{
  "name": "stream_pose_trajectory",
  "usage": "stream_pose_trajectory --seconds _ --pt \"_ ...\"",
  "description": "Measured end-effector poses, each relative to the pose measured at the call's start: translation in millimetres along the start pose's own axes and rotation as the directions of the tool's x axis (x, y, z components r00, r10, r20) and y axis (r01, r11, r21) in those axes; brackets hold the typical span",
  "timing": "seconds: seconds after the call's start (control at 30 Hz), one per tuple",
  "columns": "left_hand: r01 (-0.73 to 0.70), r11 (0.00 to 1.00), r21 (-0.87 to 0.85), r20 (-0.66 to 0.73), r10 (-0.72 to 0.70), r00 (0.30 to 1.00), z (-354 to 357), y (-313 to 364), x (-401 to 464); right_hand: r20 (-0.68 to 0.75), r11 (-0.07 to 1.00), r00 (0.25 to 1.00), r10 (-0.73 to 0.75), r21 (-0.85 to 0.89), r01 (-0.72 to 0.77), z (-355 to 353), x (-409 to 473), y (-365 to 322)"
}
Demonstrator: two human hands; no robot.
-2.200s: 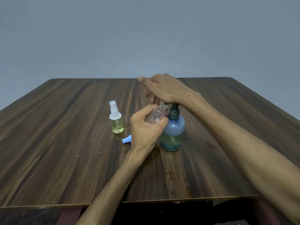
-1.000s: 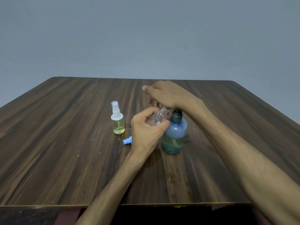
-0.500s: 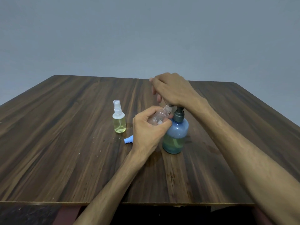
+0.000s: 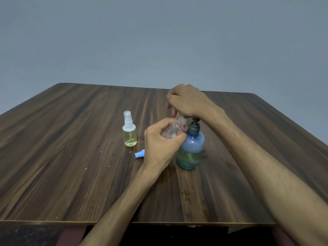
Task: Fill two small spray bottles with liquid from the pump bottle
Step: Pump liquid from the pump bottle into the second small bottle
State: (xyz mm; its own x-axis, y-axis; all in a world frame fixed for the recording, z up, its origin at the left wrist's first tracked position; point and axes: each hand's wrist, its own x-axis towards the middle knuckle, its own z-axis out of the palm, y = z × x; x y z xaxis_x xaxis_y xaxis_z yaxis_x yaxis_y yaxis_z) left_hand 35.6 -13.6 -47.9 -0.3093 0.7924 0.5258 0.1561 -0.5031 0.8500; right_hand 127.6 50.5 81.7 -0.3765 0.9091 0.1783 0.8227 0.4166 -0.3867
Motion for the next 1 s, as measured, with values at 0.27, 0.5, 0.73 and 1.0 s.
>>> stream_pose_trajectory --seconds 0.27,0.5,0.73,1.0 --pt "0.0 1.0 -0.012 0.006 0.0 1.0 0.3 0.3 -0.7 0.002 1.0 1.0 0.011 0.024 -0.011 -1.9 -4.1 -1.5" --pt "-0.035 0.999 0.018 0.0 0.035 0.999 -1.8 1.8 -1.4 0.078 1.0 0.997 0.004 0.01 -0.005 3.1 -1.2 -0.2" --pt "-0.032 0.999 0.006 -0.003 0.032 0.999 -0.4 0.2 -0.8 0.124 1.0 0.992 0.004 0.026 -0.007 5.0 -3.0 1.5" --pt "-0.008 1.0 0.012 0.001 0.008 1.0 0.2 2.0 -1.3 0.113 1.0 0.994 -0.004 -0.013 0.005 5.2 -3.1 0.7"
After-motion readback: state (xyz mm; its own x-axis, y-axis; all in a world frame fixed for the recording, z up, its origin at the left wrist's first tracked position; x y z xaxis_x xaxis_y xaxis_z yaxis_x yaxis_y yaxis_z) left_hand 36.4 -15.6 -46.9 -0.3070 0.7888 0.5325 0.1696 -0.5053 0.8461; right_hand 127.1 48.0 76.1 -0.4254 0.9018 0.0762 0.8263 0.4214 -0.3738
